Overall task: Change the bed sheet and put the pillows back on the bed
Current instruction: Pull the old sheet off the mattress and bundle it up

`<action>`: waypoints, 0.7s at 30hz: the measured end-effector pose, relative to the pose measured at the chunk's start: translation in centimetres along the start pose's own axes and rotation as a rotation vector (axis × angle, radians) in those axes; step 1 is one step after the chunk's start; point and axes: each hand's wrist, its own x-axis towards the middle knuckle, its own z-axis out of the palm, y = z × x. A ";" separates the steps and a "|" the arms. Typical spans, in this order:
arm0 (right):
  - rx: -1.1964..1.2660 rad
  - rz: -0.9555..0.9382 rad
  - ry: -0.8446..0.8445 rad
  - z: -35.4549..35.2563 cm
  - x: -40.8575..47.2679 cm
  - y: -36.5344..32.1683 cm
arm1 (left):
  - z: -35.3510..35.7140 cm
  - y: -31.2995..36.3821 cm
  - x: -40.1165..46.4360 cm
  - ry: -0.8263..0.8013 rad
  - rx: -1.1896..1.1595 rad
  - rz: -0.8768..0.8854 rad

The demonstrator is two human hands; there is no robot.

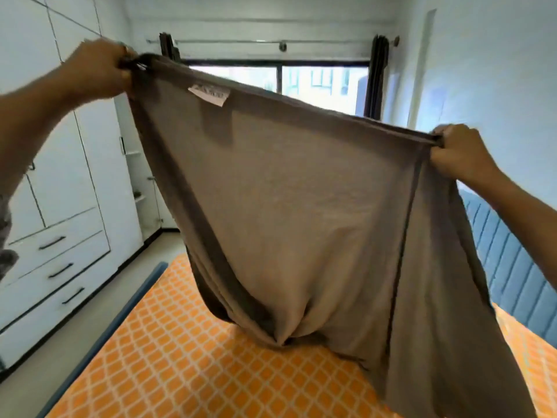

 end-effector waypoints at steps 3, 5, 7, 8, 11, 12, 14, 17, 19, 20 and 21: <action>0.235 0.183 -0.277 3.4 -4.0 3.1 | 2.9 -0.4 -4.5 -0.231 -0.286 -0.157; 0.371 0.271 -0.488 5.3 -7.9 5.3 | 5.5 -1.1 -8.3 -0.354 -0.427 -0.273; 0.415 0.330 -0.631 7.5 -13.2 7.1 | 9.0 -1.8 -12.5 -0.459 -0.473 -0.356; 0.427 0.366 -0.669 8.5 -16.2 7.7 | 11.1 -2.0 -14.9 -0.508 -0.463 -0.381; 0.429 0.454 -0.736 10.9 -23.6 7.8 | 16.1 -1.5 -21.5 -0.653 -0.458 -0.450; 0.409 0.466 -0.753 11.5 -25.3 7.5 | 17.3 -0.8 -23.2 -0.680 -0.466 -0.456; 0.358 0.455 -0.777 12.6 -27.9 6.0 | 19.3 1.0 -26.0 -0.710 -0.480 -0.403; 0.349 0.405 -0.781 13.8 -31.0 3.3 | 20.5 5.2 -29.9 -0.983 -0.500 -0.237; 0.367 0.369 -0.801 14.2 -32.7 1.4 | 21.0 9.0 -33.0 -1.164 -0.545 -0.009; 0.378 0.354 -0.809 14.4 -33.5 0.3 | 21.2 11.2 -34.9 -1.193 -0.533 0.116; 0.375 0.349 -0.806 14.6 -34.3 -0.8 | 21.5 13.3 -36.8 -1.208 -0.500 0.217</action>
